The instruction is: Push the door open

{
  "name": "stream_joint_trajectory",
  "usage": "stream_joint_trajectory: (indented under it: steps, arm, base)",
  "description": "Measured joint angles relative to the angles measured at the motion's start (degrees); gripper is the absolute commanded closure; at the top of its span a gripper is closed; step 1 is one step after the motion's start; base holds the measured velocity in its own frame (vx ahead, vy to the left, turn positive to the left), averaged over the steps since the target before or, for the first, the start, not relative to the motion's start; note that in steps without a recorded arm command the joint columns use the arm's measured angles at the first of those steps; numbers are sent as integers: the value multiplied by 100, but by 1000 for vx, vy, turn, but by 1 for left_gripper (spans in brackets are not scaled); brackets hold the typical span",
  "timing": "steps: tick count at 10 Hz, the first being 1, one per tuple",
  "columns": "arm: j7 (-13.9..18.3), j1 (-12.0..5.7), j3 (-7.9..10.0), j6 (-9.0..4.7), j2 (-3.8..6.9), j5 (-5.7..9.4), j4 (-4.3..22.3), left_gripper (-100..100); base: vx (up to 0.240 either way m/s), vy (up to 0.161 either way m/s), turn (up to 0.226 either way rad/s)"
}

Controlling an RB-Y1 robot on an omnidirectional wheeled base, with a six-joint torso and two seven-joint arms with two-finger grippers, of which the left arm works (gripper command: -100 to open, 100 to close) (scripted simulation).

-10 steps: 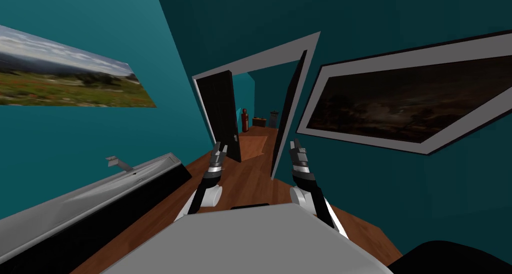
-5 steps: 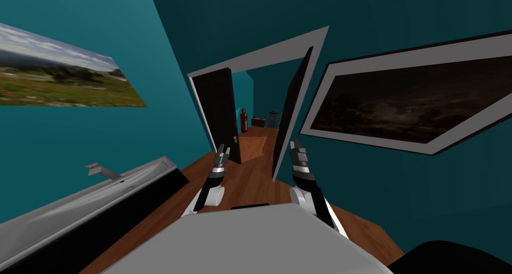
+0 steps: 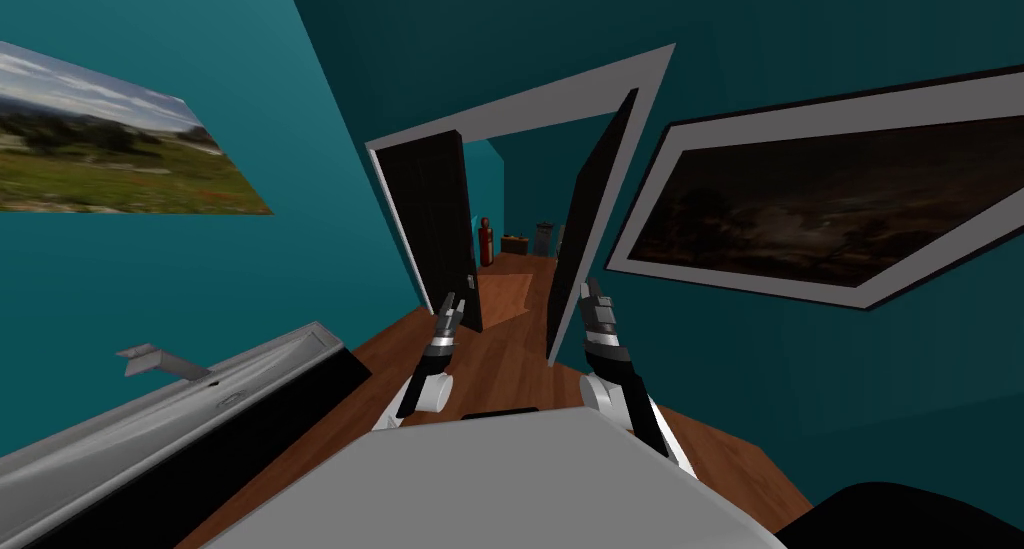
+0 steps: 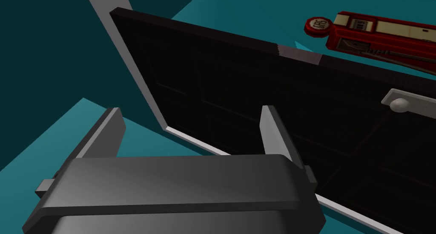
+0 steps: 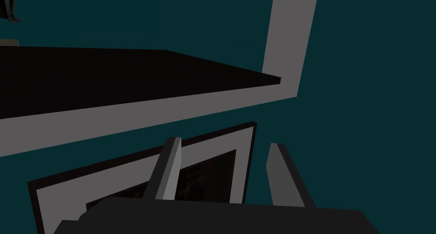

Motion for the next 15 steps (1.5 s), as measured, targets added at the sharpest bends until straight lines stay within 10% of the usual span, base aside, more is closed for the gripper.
stream_joint_trajectory:
  steps: [15]
  arm:
    - [-165,-731,-465,-303,126,552,2085,-100]
  base:
    - [80,96,-60]
